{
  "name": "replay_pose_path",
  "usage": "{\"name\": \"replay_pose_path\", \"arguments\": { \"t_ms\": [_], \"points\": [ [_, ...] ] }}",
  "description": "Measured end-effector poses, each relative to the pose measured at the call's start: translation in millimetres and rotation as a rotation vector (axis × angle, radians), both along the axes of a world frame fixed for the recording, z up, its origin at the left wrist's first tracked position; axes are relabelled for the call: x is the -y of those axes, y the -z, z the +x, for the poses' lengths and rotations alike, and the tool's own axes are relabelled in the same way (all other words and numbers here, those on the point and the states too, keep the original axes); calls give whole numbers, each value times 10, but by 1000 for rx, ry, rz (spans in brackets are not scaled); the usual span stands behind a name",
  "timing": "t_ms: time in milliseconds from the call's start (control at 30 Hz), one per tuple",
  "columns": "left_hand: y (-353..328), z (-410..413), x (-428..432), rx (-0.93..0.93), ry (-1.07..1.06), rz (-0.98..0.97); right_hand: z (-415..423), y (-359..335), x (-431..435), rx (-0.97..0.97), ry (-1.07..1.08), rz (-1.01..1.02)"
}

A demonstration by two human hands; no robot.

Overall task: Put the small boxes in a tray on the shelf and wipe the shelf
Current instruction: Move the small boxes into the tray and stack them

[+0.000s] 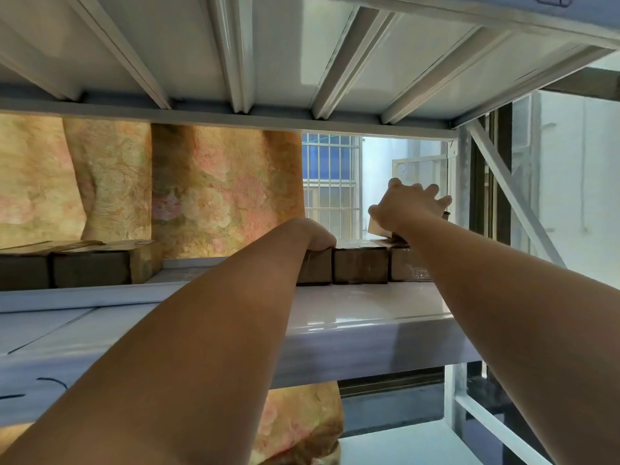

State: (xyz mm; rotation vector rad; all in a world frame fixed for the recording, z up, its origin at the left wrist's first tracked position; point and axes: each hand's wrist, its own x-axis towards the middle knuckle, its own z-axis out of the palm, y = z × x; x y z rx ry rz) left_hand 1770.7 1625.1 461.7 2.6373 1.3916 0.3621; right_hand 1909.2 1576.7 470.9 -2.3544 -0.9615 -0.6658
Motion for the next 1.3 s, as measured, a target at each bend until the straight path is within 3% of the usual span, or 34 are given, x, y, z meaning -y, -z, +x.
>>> {"name": "replay_pose_path", "arguments": {
  "t_ms": [233, 667, 867, 1100, 1300],
  "points": [
    [38, 2, -79, 43, -44, 25, 98, -15, 83, -84, 52, -29],
    [-58, -121, -178, 471, -128, 205, 267, 37, -27, -289, -14, 67],
    [-86, -204, -180, 521, -73, 190, 148, 84, 78, -241, -54, 235],
    [-147, -381, -267, 545, -122, 201, -214, 12, 23, -38, -130, 356],
    [-216, -692, -310, 551, -195, 213, -741, -41, -179, -52, -273, 388]
  ]
}}
